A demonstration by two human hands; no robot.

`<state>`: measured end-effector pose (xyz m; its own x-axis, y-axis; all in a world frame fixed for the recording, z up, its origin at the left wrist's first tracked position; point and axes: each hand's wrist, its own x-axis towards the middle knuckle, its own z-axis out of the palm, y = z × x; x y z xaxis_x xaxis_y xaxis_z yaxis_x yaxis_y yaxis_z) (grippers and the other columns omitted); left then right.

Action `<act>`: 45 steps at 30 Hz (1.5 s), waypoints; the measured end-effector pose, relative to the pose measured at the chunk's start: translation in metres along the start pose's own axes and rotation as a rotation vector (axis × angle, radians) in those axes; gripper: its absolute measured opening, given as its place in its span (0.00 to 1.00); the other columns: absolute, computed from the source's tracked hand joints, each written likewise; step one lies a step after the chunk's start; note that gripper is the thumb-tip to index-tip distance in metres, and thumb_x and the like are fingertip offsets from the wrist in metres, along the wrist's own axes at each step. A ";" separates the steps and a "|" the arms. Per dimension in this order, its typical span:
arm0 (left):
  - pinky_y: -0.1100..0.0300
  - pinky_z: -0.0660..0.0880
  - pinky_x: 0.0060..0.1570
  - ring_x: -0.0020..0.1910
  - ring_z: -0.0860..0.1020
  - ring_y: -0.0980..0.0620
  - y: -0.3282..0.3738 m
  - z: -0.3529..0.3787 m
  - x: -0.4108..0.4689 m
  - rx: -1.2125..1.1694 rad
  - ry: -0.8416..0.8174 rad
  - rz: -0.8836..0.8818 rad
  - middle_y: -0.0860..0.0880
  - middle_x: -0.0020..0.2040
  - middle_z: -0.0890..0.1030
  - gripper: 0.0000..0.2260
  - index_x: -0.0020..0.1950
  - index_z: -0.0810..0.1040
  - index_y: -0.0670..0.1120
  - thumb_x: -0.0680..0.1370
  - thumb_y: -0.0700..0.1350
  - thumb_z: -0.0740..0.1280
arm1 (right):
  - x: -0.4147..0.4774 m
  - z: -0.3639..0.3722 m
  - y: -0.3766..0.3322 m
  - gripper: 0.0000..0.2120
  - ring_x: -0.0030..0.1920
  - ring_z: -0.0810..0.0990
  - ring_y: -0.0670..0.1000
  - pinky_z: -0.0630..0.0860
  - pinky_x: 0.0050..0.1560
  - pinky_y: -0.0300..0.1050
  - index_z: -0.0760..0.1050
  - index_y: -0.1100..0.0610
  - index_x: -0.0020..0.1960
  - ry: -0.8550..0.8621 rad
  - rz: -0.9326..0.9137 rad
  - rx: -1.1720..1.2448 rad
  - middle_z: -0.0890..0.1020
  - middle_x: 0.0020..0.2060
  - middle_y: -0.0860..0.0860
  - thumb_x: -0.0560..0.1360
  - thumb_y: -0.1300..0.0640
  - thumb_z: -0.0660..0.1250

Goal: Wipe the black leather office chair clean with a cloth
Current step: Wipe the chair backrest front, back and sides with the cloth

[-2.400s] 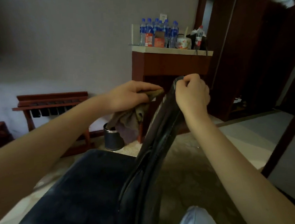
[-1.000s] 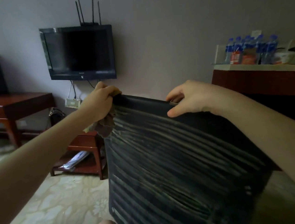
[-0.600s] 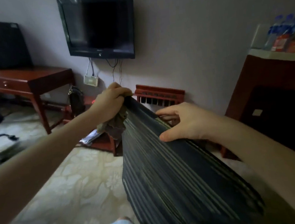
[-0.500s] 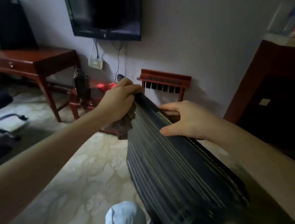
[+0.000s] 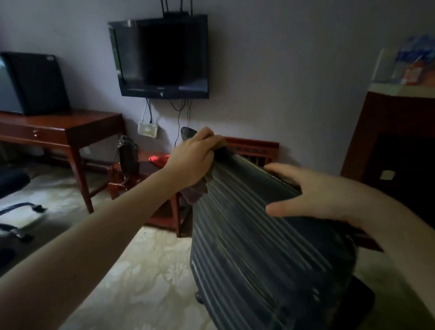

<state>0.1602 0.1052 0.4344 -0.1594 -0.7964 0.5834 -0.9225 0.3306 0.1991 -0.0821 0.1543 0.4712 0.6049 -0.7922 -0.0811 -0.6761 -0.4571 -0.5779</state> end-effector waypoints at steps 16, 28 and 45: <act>0.51 0.77 0.47 0.48 0.76 0.51 0.062 0.015 -0.052 -0.204 0.112 0.141 0.49 0.57 0.71 0.21 0.67 0.72 0.46 0.77 0.45 0.52 | 0.008 0.024 0.011 0.34 0.52 0.77 0.48 0.77 0.52 0.48 0.66 0.36 0.68 0.257 0.022 0.177 0.74 0.61 0.46 0.68 0.59 0.72; 0.76 0.65 0.46 0.52 0.68 0.59 -0.018 0.009 -0.009 -0.127 0.106 -0.026 0.49 0.60 0.72 0.18 0.67 0.73 0.47 0.78 0.36 0.58 | 0.034 0.047 -0.017 0.23 0.46 0.78 0.44 0.76 0.43 0.39 0.70 0.43 0.65 0.434 -0.059 -0.021 0.79 0.52 0.43 0.72 0.57 0.68; 0.73 0.64 0.45 0.49 0.71 0.57 -0.027 -0.010 0.003 0.015 -0.006 0.099 0.48 0.59 0.73 0.17 0.62 0.77 0.48 0.77 0.36 0.59 | 0.035 0.066 -0.028 0.18 0.38 0.67 0.25 0.67 0.36 0.23 0.59 0.38 0.58 0.311 -0.150 0.285 0.64 0.42 0.27 0.72 0.40 0.63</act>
<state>0.1885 0.0986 0.4390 -0.2525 -0.7629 0.5951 -0.9073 0.4004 0.1284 -0.0139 0.1661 0.4313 0.5022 -0.8298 0.2435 -0.4211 -0.4806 -0.7692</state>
